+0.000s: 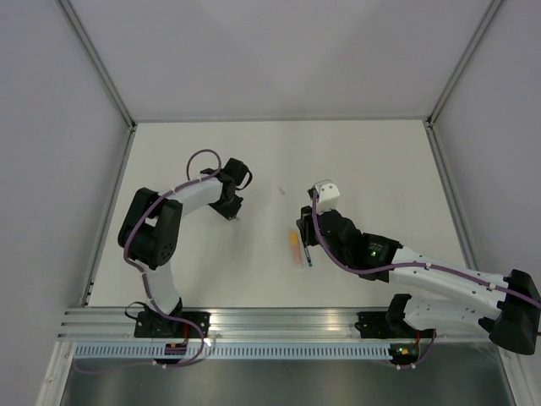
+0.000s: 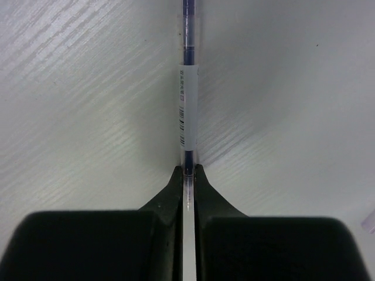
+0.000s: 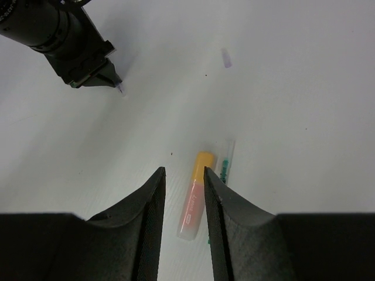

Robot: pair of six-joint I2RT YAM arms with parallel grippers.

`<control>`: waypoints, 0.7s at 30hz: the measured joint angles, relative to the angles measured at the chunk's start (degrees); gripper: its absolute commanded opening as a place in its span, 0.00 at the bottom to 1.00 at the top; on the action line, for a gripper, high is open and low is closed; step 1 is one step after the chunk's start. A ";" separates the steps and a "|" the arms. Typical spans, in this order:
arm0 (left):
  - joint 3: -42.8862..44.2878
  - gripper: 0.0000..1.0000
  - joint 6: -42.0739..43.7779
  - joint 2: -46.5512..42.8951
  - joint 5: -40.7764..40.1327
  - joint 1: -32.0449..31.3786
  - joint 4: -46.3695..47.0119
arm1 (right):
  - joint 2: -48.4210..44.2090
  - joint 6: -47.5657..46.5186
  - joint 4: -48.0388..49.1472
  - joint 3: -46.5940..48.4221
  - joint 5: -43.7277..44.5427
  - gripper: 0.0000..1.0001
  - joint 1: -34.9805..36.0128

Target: Insert the pens into the pen caps

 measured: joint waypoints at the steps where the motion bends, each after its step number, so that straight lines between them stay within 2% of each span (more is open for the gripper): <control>1: -2.10 0.02 0.70 -1.53 0.00 0.00 1.57 | 0.00 -0.28 0.00 0.00 -0.63 0.40 0.00; 6: -15.80 0.02 5.97 -12.46 0.04 0.00 7.72 | 0.00 -0.87 0.44 0.00 -3.39 0.43 0.00; 9: -23.74 0.02 12.04 -20.06 1.88 0.04 10.75 | 0.07 -0.87 1.20 0.00 -4.98 0.43 -0.02; 10: -26.01 0.02 14.60 -22.64 3.41 0.04 12.37 | 0.17 -0.85 1.66 0.00 -5.57 0.46 -0.07; 12: -30.60 0.02 20.55 -28.57 9.94 0.11 17.86 | 0.48 -0.50 3.15 0.00 -6.82 0.51 -0.17; 13: -32.30 0.02 22.69 -30.86 12.74 0.09 20.50 | 0.68 -0.04 4.02 0.00 -7.56 0.57 -0.39; 15: -37.68 0.02 27.10 -37.22 21.05 0.04 29.55 | 1.25 1.73 6.32 0.00 -8.70 0.64 -0.96; 16: -39.80 0.02 28.50 -40.22 24.20 0.04 32.37 | 1.70 2.71 7.61 0.02 -9.27 0.75 -1.33; 17: -41.64 0.02 29.83 -43.25 27.15 -0.02 34.91 | 2.29 3.76 8.85 0.02 -9.79 0.80 -1.57; 19: -43.45 0.02 31.85 -47.95 31.28 -0.07 37.70 | 3.89 4.94 11.21 0.24 -11.15 0.85 -1.97; 21: -44.13 0.02 33.55 -53.13 34.71 -0.04 39.63 | 5.90 5.35 13.22 0.85 -12.31 0.85 -2.14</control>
